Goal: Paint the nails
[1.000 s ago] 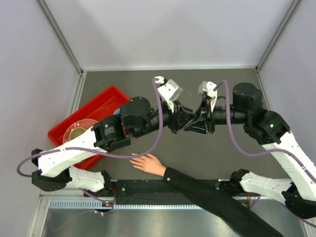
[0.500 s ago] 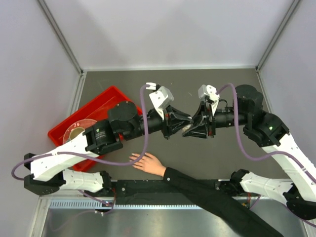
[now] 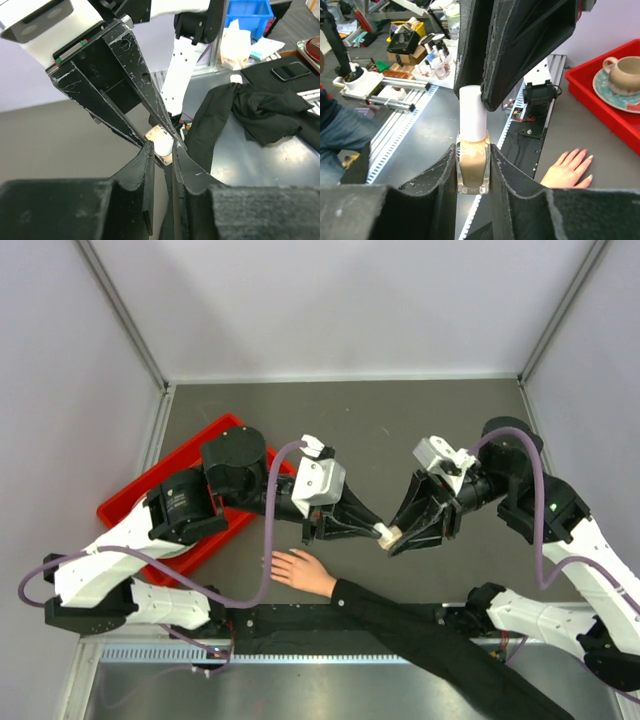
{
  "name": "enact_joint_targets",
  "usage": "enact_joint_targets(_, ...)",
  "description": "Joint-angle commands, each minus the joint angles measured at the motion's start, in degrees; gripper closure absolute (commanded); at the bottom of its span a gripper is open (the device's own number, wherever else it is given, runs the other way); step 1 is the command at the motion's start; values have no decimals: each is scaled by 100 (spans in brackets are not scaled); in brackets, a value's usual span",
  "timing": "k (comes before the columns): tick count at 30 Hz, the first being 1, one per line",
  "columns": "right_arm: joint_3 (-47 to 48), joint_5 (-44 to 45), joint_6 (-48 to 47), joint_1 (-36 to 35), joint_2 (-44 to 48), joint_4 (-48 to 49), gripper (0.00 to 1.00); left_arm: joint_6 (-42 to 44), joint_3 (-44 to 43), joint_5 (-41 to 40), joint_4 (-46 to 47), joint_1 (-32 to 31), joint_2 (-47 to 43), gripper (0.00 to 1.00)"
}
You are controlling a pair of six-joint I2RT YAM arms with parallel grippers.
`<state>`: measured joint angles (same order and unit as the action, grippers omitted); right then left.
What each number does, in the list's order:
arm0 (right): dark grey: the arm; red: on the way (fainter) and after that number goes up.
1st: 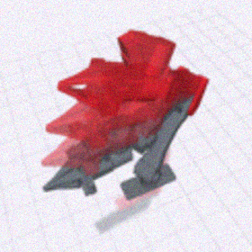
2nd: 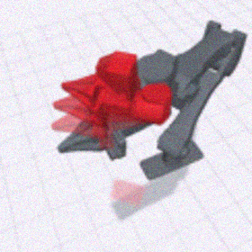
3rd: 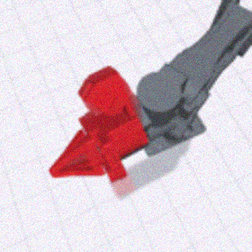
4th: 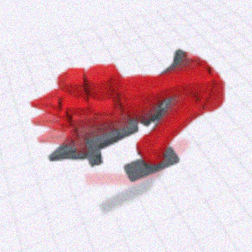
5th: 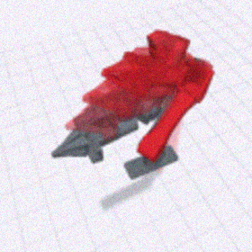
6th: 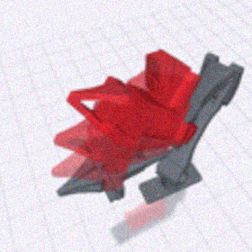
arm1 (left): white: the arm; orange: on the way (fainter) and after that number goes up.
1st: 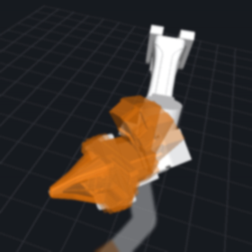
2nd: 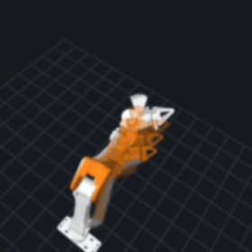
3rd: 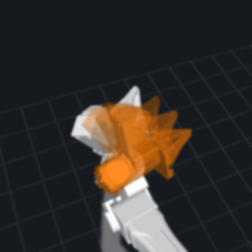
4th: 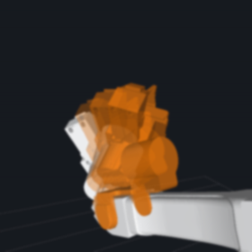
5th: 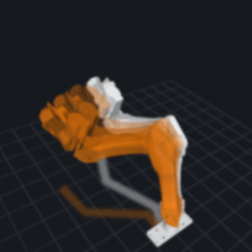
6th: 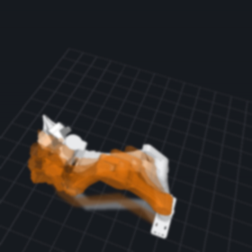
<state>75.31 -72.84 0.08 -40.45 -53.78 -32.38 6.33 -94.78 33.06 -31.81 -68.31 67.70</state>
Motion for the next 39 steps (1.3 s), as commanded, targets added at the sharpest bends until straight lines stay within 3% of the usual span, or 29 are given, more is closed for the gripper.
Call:
enact_joint_targets(1, 388, -38, -157, 63, -62, 4, 100, 36, -339, -348, -854, -77, 173, 81)
enact_joint_targets(3, 371, 93, -183, 63, -54, -23, 100, -357, -436, -1201, -652, -86, 165, 66)
enact_joint_targets(4, 362, 181, -183, 63, -54, -23, 100, -465, -453, -1988, -407, -77, 138, 54)
enact_joint_targets(7, 335, 883, -175, 63, 42, 3, 100, -922, -462, -3098, -63, -77, -37, 40)
enact_joint_targets(14, -112, 3388, 501, 63, 377, 645, 100, -2213, 380, -5410, 947, -77, -881, 33)
enact_joint_targets(15, -156, 3895, 615, 46, 394, 724, 100, -2493, 529, -5581, 1097, -77, -934, 36)
enact_joint_targets(18, -288, 4740, 765, 19, 395, 979, 100, -2637, 1084, -5784, 1763, -77, -1005, 38)
enact_joint_targets(22, -140, 4972, 792, 11, 210, 980, 100, -2505, 1085, -5995, 2134, -77, -593, 42)
enact_joint_targets(25, -60, 5112, 775, -7, 122, 936, 100, -2320, 1006, -5697, 2451, -77, -363, 46)
enact_joint_targets(39, -183, 5306, 827, -25, 236, 1006, 100, -2610, 777, -5670, 2373, -77, 199, 52)
